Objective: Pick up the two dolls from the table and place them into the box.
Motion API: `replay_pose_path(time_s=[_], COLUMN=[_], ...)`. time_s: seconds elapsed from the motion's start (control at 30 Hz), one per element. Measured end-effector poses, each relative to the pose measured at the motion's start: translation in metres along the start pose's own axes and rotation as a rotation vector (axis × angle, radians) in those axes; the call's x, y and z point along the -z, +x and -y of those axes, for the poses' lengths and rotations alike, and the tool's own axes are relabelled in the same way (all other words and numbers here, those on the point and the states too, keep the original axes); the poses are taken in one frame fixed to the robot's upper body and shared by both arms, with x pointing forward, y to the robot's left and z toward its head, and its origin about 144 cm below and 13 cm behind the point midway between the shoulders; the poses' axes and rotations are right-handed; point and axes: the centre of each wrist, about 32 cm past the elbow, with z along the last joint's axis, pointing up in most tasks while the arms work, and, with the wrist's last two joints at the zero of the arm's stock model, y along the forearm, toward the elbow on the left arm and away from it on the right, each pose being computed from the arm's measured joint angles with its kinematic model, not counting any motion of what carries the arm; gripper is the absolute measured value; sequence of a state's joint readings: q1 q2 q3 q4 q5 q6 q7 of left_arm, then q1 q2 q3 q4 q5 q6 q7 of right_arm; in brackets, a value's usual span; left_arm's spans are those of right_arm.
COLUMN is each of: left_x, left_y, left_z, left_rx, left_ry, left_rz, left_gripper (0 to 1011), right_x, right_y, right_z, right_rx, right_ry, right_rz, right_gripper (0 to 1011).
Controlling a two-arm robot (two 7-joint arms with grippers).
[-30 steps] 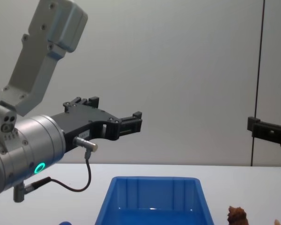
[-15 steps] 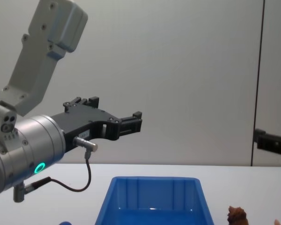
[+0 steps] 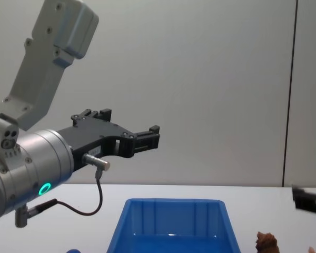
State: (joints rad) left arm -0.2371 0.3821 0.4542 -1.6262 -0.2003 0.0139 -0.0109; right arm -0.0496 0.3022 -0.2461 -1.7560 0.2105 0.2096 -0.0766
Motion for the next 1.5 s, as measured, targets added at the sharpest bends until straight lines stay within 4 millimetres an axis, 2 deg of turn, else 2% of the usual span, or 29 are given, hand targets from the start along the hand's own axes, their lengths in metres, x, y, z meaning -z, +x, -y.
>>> replay_pose_path(time_s=[0.3,1.13,1.3,1.5], left_x=[0.000,0.000,0.000,0.000], left_y=[0.000,0.000,0.000,0.000], left_z=[0.000,0.000,0.000,0.000], left_rx=[0.000,0.000,0.000,0.000], left_ry=[0.000,0.000,0.000,0.000], left_rz=[0.000,0.000,0.000,0.000], left_gripper=[1001,1001,1001,1001], right_x=[0.014,0.045,0.049,0.055], right_y=[-0.007,-0.021,-0.022,-0.022], right_z=[0.003,0.000,-0.001,-0.005], right_rx=[0.028,0.063,0.066,0.070], right_ry=[-0.107,-0.238,-0.253,-0.275], right_rz=[0.003,0.005,0.003,-0.003], right_gripper=[1001,1001,908,738])
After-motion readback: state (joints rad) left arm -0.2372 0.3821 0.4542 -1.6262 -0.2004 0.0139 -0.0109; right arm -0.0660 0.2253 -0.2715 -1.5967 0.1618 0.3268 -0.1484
